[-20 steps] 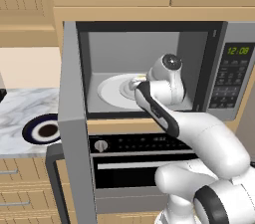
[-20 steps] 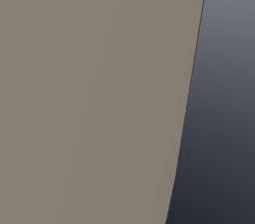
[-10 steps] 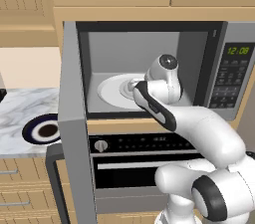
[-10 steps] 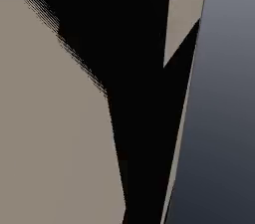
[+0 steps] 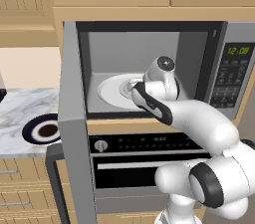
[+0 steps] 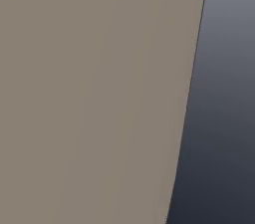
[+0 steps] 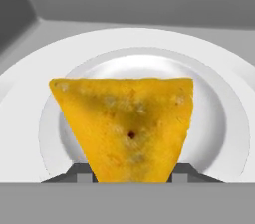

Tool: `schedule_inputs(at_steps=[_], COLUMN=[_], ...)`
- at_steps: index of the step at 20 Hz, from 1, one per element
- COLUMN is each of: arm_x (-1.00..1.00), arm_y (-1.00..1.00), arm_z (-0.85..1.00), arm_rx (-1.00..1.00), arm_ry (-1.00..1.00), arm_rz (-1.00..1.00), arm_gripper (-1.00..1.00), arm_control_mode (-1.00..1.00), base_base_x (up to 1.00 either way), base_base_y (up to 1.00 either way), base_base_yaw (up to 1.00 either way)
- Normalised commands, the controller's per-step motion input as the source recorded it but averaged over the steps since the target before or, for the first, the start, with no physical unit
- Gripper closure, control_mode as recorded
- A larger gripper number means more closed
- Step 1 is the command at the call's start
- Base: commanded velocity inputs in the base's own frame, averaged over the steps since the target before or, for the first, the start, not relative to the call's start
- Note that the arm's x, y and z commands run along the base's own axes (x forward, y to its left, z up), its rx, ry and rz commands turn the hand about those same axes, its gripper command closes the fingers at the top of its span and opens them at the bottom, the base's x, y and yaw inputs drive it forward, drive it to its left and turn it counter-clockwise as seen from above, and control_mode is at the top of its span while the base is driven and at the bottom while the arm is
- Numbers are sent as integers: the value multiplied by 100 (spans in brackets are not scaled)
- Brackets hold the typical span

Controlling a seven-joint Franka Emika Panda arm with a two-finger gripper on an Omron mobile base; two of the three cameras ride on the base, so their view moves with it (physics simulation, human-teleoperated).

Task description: Pick the cheese from the counter and place it in the microwave.

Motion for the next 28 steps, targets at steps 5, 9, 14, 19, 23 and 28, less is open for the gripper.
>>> schedule_inputs(at_steps=[5,9,14,19,23,28], arm_x=[23,4,3,1,0,0], arm_y=[-1,0,0,0,0,-1], arm_z=[-3,-4,-7,-5,-1,0], arm_rx=[0,0,0,0,0,0], arm_ry=[0,0,0,0,0,0], arm_rz=[0,0,0,0,0,0], arm_gripper=[100,100,100,-100,-100,-100], arm_control_mode=[-100,-100,-100,-100,-100,-100], base_base_x=[0,0,0,0,0,0], base_base_y=[0,0,0,0,0,0], base_base_yaw=[0,0,0,0,0,0])
